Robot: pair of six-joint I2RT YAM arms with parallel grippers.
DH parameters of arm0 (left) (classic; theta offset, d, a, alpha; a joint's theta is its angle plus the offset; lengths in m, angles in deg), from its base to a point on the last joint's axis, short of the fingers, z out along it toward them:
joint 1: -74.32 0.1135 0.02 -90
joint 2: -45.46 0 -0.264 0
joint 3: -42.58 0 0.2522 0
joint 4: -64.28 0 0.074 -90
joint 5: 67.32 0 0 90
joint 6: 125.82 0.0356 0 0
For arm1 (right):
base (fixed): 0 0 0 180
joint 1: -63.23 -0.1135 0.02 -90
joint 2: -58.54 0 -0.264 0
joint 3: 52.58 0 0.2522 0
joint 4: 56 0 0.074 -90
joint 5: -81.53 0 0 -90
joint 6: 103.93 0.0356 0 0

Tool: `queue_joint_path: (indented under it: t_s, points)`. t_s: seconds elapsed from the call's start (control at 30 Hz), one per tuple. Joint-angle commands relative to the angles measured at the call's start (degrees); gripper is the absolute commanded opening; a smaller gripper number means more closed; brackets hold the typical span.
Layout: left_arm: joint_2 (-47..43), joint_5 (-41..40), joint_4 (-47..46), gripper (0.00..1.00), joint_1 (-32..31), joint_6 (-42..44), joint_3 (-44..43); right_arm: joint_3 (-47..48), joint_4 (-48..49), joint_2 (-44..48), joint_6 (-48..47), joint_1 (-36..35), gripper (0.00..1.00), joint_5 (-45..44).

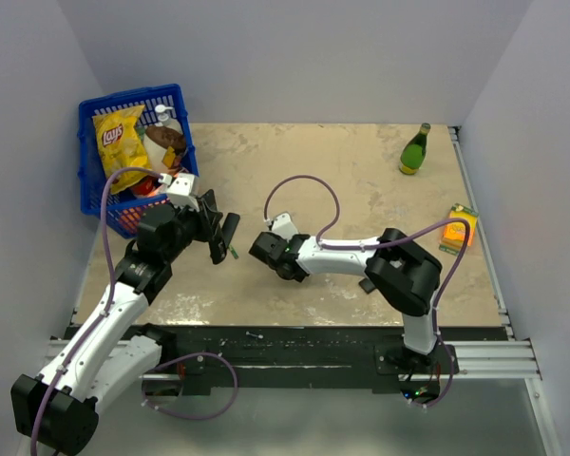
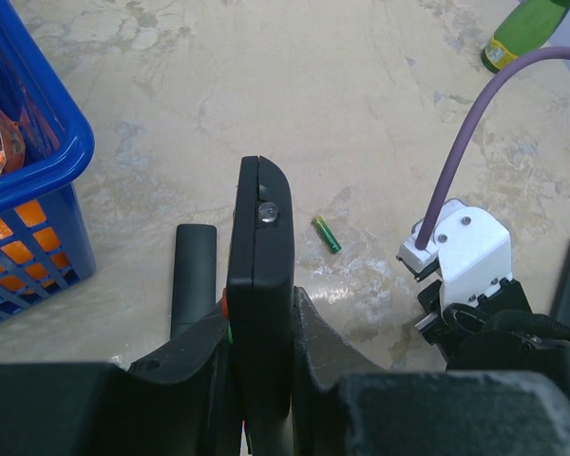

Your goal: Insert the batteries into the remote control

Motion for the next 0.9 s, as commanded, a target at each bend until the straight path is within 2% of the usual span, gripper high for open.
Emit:
queue_joint_path:
  t_s: [0.0, 0.07, 0.13, 0.17, 0.2, 0.37, 0.4, 0.47, 0.5, 0.57, 0.6, 0.67, 0.87]
  points:
    - [-0.69, 0.38, -2.74, 0.0, -0.07, 0.91, -0.32, 3.11, 0.87, 4.66, 0.27, -1.62, 0.0, 0.29]
    - [-0.86, 0.29, -2.74, 0.0, -0.07, 0.91, -0.32, 1.97, 3.77, 7.83, -0.61, -1.8, 0.0, 5.99]
    - [-0.95, 0.03, -2.66, 0.0, -0.07, 0.91, -0.32, -0.05, 11.4, 13.78, -1.22, -1.8, 0.0, 11.26]
    - [-1.04, -0.06, -2.65, 0.0, -0.07, 0.91, -0.32, -2.75, 14.39, 15.73, -1.14, -1.8, 0.0, 17.12]
    - [-1.21, -0.06, -2.65, 0.0, -0.16, 0.91, -0.32, -4.35, 21.12, 17.84, -0.96, -1.62, 0.0, 19.26]
    - [-1.48, -0.76, -2.74, 0.0, -0.07, 0.91, -0.14, -15.84, 41.19, 26.12, 5.86, 1.01, 0.0, 35.06]
    - [-1.48, -0.68, -2.66, 0.0, -0.07, 0.91, -0.14, -17.88, 49.49, 26.64, 7.55, 2.41, 0.0, 37.72]
    - [-1.48, -0.85, -2.74, 0.0, -0.07, 0.91, -0.14, -23.75, 58.06, 26.83, 13.15, 4.08, 0.0, 42.64]
    - [-1.48, -1.02, -2.74, 0.0, -0.07, 1.0, -0.14, -25.61, 66.89, 26.56, 14.84, 5.57, 0.0, 46.49]
    - [-1.65, -1.11, -2.74, 0.0, -0.07, 1.0, -0.06, -30.0, 74.85, 24.99, 19.68, 7.33, 0.0, 49.42]
    - [-1.57, -1.11, -2.74, 0.0, -0.07, 1.0, -0.06, -31.25, 82.2, 24.37, 21.0, 7.95, 0.0, 51.52]
    - [-1.56, -1.11, -2.83, 0.0, -0.07, 1.09, -0.06, -35.03, 93.8, 21.57, 25.92, 9.79, 0.0, 53.03]
    - [-1.3, -1.2, -2.74, 0.0, -0.16, 1.09, -0.06, -41.27, 115.54, 13.57, 34.8, 12.43, 0.0, 55.15]
